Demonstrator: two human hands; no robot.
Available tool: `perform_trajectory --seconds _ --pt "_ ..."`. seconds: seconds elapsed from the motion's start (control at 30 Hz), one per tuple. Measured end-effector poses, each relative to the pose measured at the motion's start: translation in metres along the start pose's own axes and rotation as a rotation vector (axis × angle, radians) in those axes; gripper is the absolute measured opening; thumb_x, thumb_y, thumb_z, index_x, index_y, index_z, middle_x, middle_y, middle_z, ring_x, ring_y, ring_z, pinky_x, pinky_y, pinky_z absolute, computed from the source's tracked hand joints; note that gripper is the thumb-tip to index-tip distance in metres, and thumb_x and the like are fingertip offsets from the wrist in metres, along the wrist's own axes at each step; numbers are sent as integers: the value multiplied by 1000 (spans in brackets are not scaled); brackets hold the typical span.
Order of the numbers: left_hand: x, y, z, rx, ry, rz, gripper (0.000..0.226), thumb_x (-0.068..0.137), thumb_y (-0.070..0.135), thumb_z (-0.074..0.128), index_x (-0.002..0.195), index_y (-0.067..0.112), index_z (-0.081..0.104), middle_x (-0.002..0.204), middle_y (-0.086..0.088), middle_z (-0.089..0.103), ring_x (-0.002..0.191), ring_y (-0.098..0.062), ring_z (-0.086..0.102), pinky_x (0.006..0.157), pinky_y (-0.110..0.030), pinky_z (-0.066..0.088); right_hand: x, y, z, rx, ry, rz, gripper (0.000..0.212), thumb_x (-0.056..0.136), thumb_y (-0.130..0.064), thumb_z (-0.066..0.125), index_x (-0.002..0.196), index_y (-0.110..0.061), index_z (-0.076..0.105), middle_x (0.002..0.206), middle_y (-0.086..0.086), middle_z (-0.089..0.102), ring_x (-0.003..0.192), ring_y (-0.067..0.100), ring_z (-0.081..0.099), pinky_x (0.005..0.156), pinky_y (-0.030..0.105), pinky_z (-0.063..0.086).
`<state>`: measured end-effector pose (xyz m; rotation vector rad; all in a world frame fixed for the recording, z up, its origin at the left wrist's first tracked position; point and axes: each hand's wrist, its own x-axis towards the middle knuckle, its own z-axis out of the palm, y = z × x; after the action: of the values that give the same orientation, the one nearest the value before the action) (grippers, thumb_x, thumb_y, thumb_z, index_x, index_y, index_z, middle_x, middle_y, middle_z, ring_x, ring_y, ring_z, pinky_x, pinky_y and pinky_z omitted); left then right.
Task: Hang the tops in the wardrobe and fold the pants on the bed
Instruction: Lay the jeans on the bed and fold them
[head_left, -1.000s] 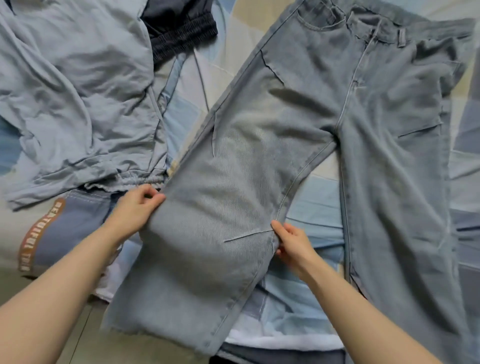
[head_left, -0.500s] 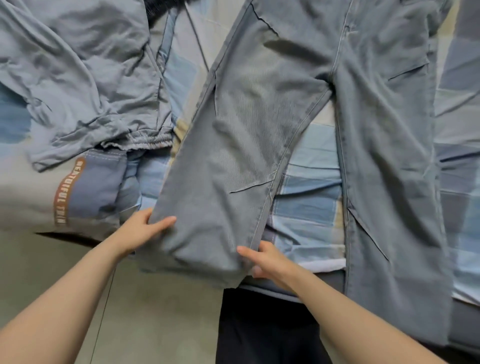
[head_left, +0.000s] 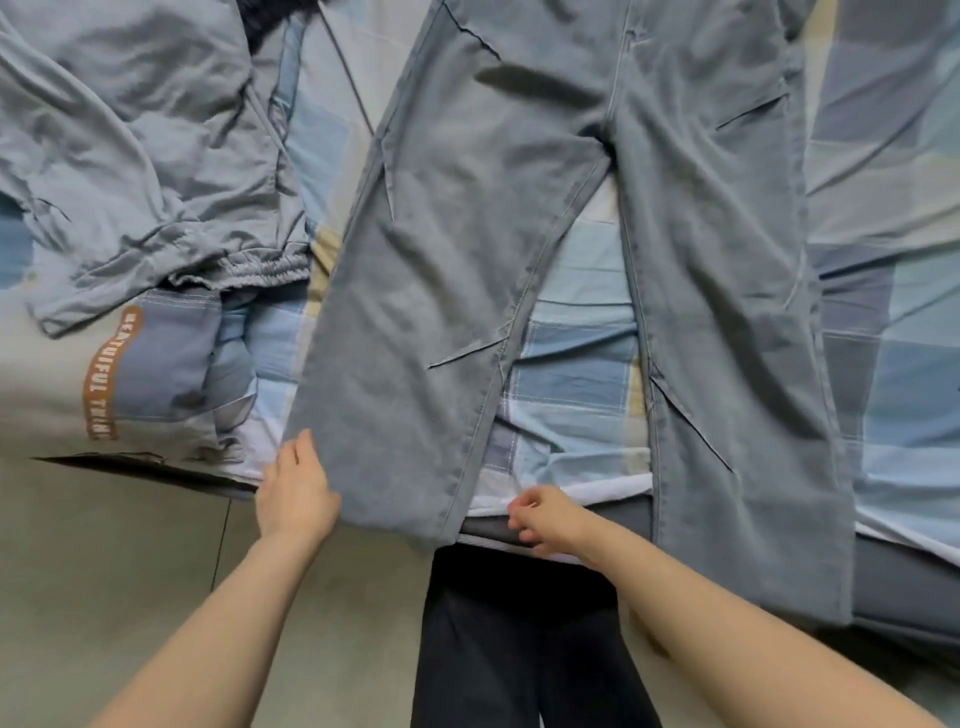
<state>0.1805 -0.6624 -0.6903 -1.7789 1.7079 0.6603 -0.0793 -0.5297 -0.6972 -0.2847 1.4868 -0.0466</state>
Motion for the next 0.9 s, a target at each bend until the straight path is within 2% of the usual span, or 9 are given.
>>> perform_trajectory --seconds 0.1,0.23,0.4,0.5,0.57,0.63,0.73,0.83,0.9 --pt "-11 74 9 -170 -9 143 47 83 9 57 130 14 55 132 -9 58 120 -33 53 93 -42 45 -1 1 -57 35 187 -70 17 95 -14 50 79 -18 54 89 8 58 76 18 52 63 29 45" --pt "-29 182 28 -441 -189 313 27 86 7 53 107 16 67 108 -5 71 103 -26 64 90 -30 48 -8 28 -161 -126 721 -133 14 91 -11 54 101 -7 63 112 19 60 104 33 56 91 32 40" --pt "-55 303 59 -647 -408 298 33 92 6 50 124 7 55 113 -11 67 108 -28 60 86 -27 45 -26 89 -274 -48 1105 98 41 93 -18 55 126 4 48 133 30 44 123 44 44 103 43 32" --pt "-65 343 81 -716 -542 225 39 90 14 60 126 7 48 113 -12 64 114 -31 58 96 -35 47 -22 124 -310 0 983 170 59 94 -26 56 137 8 35 138 30 44 130 42 40 107 42 28" --pt "-68 356 93 -797 -600 161 46 84 23 69 122 7 48 117 -11 63 111 -31 60 97 -40 49 -18 137 -320 74 863 102 63 90 -38 60 132 5 41 130 25 53 122 36 50 101 37 35" --pt "-76 367 99 -892 -640 126 37 85 19 71 114 6 53 113 -9 66 99 -25 65 87 -34 54 -19 147 -325 123 760 21 61 80 -53 64 112 -2 57 105 16 63 96 25 60 81 31 44" --pt "-88 364 96 -936 -762 120 8 93 8 62 100 9 61 88 -4 68 68 -14 65 59 -24 55 -33 158 -316 334 534 -63 34 88 -38 65 100 -7 67 78 0 72 68 13 68 59 22 52" --pt "-91 338 78 -989 -901 50 14 89 6 61 102 5 62 82 -7 71 69 -18 66 62 -28 55 -47 176 -299 456 238 -88 37 83 -24 72 112 -1 65 92 6 75 81 18 71 71 27 57" --pt "-88 314 66 -1000 -945 13 31 80 9 64 111 1 63 94 -13 73 82 -24 68 74 -34 56 -56 184 -287 376 49 -60 58 67 -36 83 113 -6 65 105 6 73 96 21 70 82 29 55"
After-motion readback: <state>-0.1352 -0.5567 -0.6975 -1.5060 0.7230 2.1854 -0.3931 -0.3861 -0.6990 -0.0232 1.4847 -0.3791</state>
